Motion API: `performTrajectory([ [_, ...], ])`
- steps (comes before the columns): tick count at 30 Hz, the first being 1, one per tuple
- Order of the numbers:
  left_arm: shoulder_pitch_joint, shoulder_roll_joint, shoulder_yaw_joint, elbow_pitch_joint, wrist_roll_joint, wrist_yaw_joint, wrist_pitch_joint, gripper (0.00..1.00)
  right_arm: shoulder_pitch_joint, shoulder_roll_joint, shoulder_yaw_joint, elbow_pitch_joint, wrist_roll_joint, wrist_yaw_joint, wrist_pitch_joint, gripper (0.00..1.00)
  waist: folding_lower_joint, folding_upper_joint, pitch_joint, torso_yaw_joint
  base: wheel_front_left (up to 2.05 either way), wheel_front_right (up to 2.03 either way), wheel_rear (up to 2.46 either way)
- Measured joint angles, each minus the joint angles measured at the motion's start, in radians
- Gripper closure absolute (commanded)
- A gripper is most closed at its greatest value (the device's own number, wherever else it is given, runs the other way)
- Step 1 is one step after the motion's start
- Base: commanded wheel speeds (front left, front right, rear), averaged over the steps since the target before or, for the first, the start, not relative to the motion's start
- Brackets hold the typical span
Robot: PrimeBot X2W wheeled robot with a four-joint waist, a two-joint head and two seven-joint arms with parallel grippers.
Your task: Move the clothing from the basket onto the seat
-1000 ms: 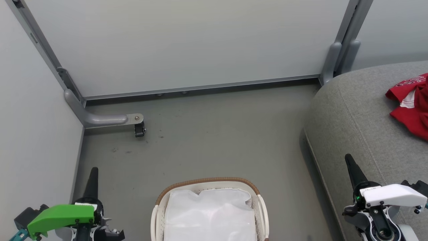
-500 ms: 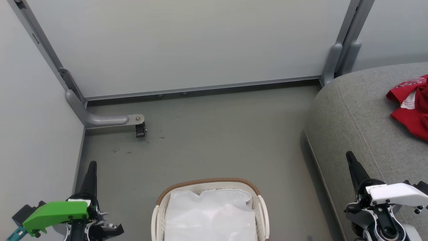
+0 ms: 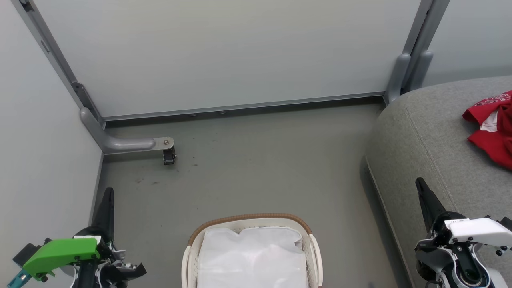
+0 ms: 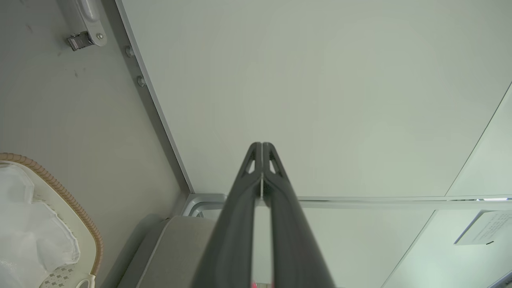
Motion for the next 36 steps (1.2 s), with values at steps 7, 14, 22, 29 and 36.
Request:
performTrajectory([
  [7, -0.004, 0.000, 0.002, -0.004, -0.018, -0.001, 0.003, 1.00, 0.000, 0.000, -0.002, -0.003, 0.017, 0.000, 0.006, 1.00, 0.0000, 0.0000, -0.001, 0.001, 0.00, 0.00, 0.00],
  [14, -0.004, 0.000, 0.003, -0.004, -0.018, -0.001, 0.003, 1.00, 0.000, 0.000, -0.002, -0.003, 0.017, 0.000, 0.006, 1.00, 0.0000, 0.0000, -0.001, 0.001, 0.00, 0.00, 0.00],
  [22, -0.004, 0.000, 0.003, -0.005, -0.018, -0.001, 0.003, 1.00, 0.000, 0.000, -0.002, -0.003, 0.017, 0.000, 0.006, 1.00, 0.0000, 0.0000, -0.001, 0.001, 0.00, 0.00, 0.00],
  [29, -0.004, 0.000, 0.003, -0.004, -0.019, -0.001, 0.003, 1.00, 0.000, 0.000, -0.002, -0.003, 0.017, 0.000, 0.006, 1.00, 0.0000, 0.0000, -0.001, 0.001, 0.00, 0.00, 0.00],
  [36, -0.004, 0.000, 0.003, -0.005, -0.019, -0.001, 0.003, 1.00, 0.000, 0.000, -0.002, -0.003, 0.017, 0.000, 0.006, 1.00, 0.0000, 0.0001, -0.001, 0.001, 0.00, 0.00, 0.00],
])
